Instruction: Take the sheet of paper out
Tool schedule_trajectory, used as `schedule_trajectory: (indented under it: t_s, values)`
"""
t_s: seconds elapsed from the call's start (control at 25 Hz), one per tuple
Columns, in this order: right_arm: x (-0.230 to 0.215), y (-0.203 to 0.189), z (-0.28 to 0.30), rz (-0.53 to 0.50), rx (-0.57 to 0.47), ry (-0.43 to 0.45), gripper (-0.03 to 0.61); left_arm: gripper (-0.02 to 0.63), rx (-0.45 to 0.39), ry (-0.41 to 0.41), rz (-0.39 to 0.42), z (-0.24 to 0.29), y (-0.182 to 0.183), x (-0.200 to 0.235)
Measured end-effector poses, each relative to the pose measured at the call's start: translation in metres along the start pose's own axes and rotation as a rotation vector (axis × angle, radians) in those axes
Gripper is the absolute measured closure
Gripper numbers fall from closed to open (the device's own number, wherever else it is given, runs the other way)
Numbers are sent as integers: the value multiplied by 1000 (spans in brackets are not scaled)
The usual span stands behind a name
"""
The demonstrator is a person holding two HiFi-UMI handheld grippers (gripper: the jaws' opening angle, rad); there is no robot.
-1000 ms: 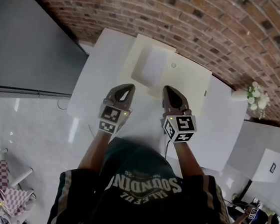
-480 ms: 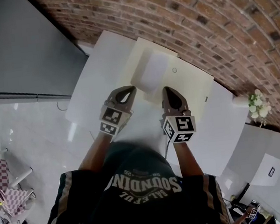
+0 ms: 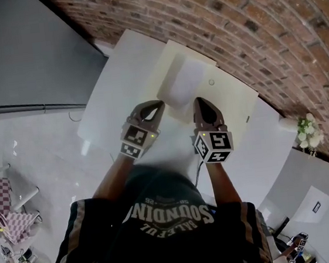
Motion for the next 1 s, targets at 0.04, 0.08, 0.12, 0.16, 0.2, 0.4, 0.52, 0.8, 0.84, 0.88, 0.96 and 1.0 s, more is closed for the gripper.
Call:
schedule_trajectory:
  t_s: [0.04, 0.08, 0.12, 0.16, 0.2, 0.4, 0.52, 0.8, 0.84, 0.88, 0.96, 1.0]
  values:
    - [-2, -2, 3, 4, 4, 0, 577, 603, 4, -2, -3, 2, -2, 0]
    - [-4, -4, 6, 6, 10, -2, 577, 603, 8, -4, -6, 3, -3, 0]
    - [-6, -7, 9, 8, 20, -6, 577, 603, 12, -6, -9, 4, -5, 0]
    - [-8, -9, 13, 11, 33, -11, 577, 603, 17, -7, -12, 5, -6, 0]
    - [-11, -12, 16, 15, 49, -14, 577, 603, 21, -7, -14, 6, -7, 0]
    - [-28, -28, 35, 27, 128, -6, 575, 601, 43, -6, -32, 10, -18, 1]
    - [-37, -39, 50, 63, 193, 29, 529, 603, 57, -4, -48, 9, -24, 2]
    - [-60, -60, 81, 112, 294, 21, 477, 603, 80, 13, -70, 4, -35, 7]
    - [-63, -63, 85, 122, 307, 16, 471, 603, 82, 15, -72, 4, -37, 7]
    - [-66, -67, 88, 130, 320, 9, 463, 601, 85, 17, -73, 3, -38, 8]
    - [-72, -73, 94, 138, 344, -7, 456, 601, 89, 19, -76, 2, -39, 8]
    - [-74, -75, 96, 140, 353, -15, 454, 603, 90, 21, -77, 1, -40, 8]
Point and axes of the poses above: the fingertips, and each gripper's own axes: z forward along the fingers, x to its left, y out of its top, the point moved 9 cm from there along -z, backward along the fingers, and after that the axes turned 2 degrees about y, right-handed, at the moved point
